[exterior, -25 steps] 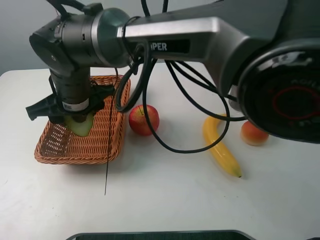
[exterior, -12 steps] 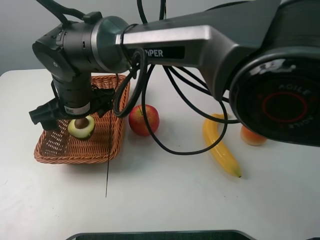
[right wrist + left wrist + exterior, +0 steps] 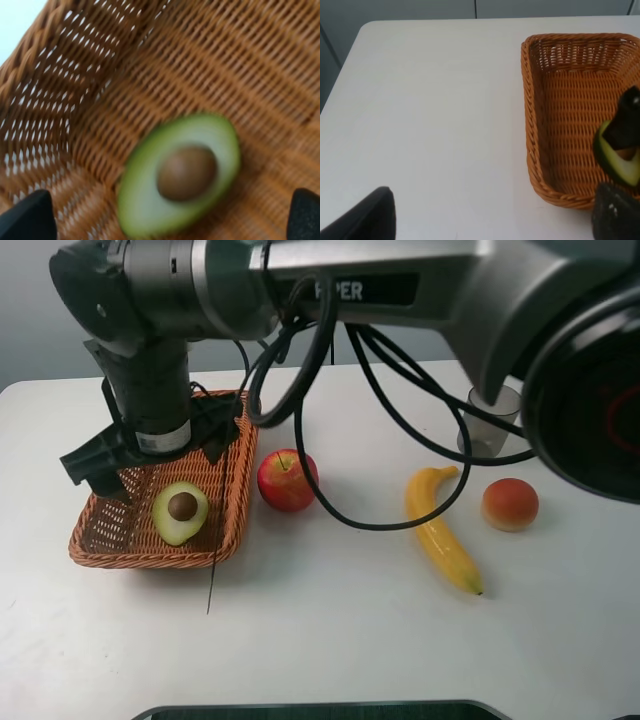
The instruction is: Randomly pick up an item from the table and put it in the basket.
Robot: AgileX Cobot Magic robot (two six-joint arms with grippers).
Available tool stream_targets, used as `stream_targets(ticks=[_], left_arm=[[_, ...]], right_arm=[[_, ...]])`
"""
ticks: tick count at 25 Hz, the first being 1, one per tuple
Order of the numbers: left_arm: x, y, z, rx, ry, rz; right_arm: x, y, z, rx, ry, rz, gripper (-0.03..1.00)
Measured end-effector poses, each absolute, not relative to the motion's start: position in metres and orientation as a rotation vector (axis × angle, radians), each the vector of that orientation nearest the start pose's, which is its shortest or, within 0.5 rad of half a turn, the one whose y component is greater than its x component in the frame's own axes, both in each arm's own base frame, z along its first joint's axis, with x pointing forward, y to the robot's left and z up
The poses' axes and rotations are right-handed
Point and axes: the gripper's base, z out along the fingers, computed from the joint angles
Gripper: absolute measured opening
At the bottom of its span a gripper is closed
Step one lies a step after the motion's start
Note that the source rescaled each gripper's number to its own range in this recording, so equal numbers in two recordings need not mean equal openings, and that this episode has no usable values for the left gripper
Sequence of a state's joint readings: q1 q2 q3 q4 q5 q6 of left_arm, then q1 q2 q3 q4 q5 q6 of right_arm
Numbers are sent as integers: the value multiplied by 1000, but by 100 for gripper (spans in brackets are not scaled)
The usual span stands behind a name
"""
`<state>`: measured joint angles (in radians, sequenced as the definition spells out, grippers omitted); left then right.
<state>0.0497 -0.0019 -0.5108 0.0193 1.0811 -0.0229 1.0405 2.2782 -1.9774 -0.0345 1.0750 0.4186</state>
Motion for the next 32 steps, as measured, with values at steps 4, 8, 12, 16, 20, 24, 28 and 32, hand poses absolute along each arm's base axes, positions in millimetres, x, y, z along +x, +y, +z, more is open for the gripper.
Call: stream_targets(ticks=[4, 8, 12, 16, 20, 24, 28, 32], left_arm=[[-7, 1, 279, -76, 2051, 40], [-7, 1, 279, -76, 2051, 40], [-7, 1, 279, -76, 2051, 40], [-7, 1, 279, -76, 2051, 40], [-7, 1, 279, -76, 2051, 40], [-7, 1, 279, -76, 2051, 40], [-7, 1, 279, -76, 2051, 40], [-7, 1, 279, -76, 2051, 40]], right_arm=[[264, 387, 206, -844, 2821, 173, 100], [272, 341, 210, -748, 2883, 131, 100], [278, 279, 218, -596, 2945, 89, 100], [274, 220, 232, -433, 2958, 89, 100], [263, 160, 249, -240, 2935, 101, 100], [244, 104, 263, -65, 2893, 90, 100], [220, 60, 279, 47, 2816, 64, 100], [184, 41, 300, 40, 2714, 68, 100]])
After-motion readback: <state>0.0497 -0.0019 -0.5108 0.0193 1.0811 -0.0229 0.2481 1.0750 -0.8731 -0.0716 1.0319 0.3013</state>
